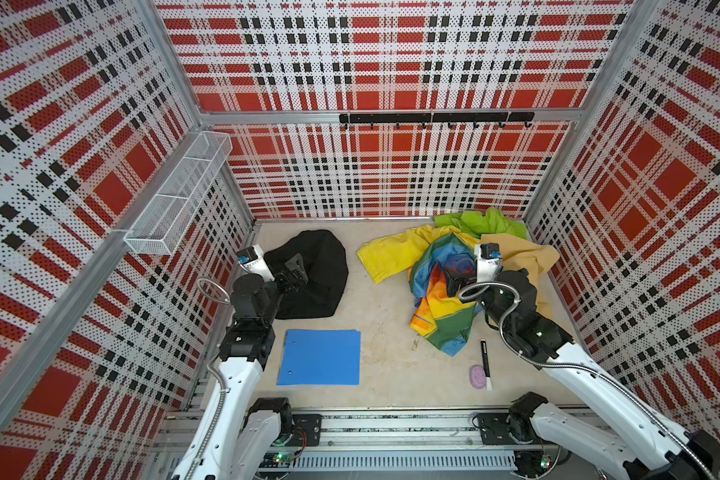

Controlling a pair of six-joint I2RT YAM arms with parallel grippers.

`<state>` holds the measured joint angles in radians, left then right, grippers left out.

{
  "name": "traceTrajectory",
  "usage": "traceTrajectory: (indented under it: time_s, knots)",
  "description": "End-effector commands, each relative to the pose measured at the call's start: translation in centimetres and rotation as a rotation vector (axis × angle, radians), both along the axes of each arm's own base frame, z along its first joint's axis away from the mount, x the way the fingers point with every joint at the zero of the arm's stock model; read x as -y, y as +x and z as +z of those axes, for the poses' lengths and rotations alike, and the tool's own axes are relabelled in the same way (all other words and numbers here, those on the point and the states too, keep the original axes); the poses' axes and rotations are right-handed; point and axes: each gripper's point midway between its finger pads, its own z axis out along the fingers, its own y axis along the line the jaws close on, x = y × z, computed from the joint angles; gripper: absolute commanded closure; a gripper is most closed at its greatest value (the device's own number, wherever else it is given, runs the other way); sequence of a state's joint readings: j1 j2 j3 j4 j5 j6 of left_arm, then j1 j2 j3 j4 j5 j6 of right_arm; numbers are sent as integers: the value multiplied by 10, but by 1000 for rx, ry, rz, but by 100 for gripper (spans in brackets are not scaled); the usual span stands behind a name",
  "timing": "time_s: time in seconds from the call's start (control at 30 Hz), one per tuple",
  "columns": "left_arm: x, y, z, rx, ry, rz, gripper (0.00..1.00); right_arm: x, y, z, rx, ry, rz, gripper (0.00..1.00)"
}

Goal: Pick out a specific cloth from the pile

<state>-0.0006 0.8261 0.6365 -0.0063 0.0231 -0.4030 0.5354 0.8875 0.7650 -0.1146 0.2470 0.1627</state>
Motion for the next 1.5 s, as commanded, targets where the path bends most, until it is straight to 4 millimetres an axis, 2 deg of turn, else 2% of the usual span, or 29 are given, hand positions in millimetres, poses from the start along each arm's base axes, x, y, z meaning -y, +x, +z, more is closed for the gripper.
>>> traceTrajectory:
  time_s: [0.0, 0.1, 0.27, 0.43, 0.63, 0.8, 0.93, 1.03, 1.13, 1.2, 1.27, 1.33, 1.4, 1.47]
  knots:
    - [-10, 5, -10, 22, 38, 50, 1, 18, -1, 1, 18, -33, -59, 0]
    - [-25, 5, -35, -5, 86, 138, 1, 30, -4, -4, -5, -33, -98, 0]
    - [-31, 4, -68, 17, 212, 164, 1, 59, -4, -24, -19, -74, -237, 2]
    - [-33, 9, -85, -2, 309, 175, 1, 72, -1, -32, -14, -54, -308, 3]
    - [-18, 25, -98, 49, 436, 137, 1, 87, -1, -51, -37, -89, -385, 0]
    - [-5, 38, -112, 70, 451, 95, 1, 90, -4, -53, -53, -75, -388, 0]
    - [-2, 43, -115, 92, 499, 81, 1, 93, -7, -61, -76, -81, -406, 0]
    - [-7, 47, -123, 103, 475, 77, 1, 96, -6, -71, -66, -90, -408, 0]
    - [-12, 42, -130, 154, 447, 83, 1, 101, 1, -85, -86, -64, -393, 0]
    - [-13, 39, -130, 146, 442, 86, 1, 109, 5, -93, -95, -52, -415, 0]
    - [-13, 44, -134, 122, 435, 60, 1, 118, 9, -98, -73, -67, -429, 0]
    - [-14, 53, -133, 115, 420, 43, 1, 129, 10, -102, -25, -107, -457, 0]
    - [-16, 63, -142, 56, 403, 25, 1, 140, 9, -106, 36, -139, -479, 0]
    - [-16, 61, -140, 68, 404, 27, 1, 152, 7, -107, 106, -127, -495, 0]
